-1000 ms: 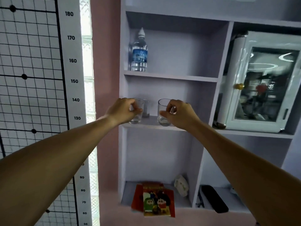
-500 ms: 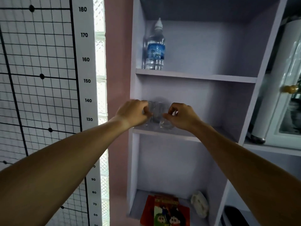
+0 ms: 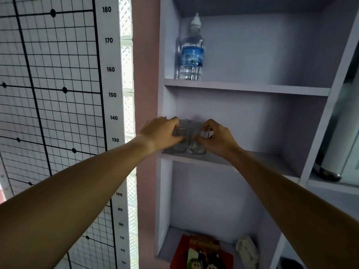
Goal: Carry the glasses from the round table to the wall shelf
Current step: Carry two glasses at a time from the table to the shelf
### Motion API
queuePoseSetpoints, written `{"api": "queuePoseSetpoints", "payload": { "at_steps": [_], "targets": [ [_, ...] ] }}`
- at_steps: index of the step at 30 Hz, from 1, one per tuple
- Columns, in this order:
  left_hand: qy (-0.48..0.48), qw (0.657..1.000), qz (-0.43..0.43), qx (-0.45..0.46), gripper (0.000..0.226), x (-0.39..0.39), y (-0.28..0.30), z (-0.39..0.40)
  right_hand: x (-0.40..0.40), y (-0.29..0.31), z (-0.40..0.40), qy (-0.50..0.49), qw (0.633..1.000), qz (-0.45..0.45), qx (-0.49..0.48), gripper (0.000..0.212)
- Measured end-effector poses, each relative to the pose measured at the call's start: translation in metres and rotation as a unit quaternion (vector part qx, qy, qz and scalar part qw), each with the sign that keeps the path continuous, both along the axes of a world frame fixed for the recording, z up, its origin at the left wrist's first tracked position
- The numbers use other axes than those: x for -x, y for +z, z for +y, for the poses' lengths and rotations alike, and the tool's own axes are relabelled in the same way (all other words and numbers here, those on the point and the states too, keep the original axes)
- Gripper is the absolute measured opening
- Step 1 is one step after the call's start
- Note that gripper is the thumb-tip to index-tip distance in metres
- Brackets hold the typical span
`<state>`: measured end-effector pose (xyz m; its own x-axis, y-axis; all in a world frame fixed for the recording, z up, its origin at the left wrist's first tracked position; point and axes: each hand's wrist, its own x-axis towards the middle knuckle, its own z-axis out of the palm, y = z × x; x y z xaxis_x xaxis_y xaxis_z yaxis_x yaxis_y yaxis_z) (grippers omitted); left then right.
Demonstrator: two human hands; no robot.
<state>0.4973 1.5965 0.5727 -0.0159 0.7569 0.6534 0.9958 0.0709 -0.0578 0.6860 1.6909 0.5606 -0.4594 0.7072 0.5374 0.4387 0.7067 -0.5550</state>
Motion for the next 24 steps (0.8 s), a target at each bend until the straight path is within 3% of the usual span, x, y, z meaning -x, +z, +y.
{"api": "queuePoseSetpoints", "payload": {
  "at_steps": [4, 20, 24],
  "targets": [
    [-0.017, 0.999, -0.036, -0.006, 0.046, -0.001, -0.003, -0.002, 0.001, 0.001, -0.001, -0.022, 0.999, 0.037, 0.01, 0.058],
    [-0.016, 0.998, -0.048, -0.031, 0.037, 0.0, -0.015, -0.003, 0.0, -0.002, -0.008, 0.0, 1.0, -0.014, -0.011, 0.014],
    [-0.01, 0.998, -0.058, 0.005, 0.029, 0.001, -0.018, -0.005, -0.004, -0.004, -0.009, 0.02, 0.999, -0.044, -0.01, 0.019]
  ]
}}
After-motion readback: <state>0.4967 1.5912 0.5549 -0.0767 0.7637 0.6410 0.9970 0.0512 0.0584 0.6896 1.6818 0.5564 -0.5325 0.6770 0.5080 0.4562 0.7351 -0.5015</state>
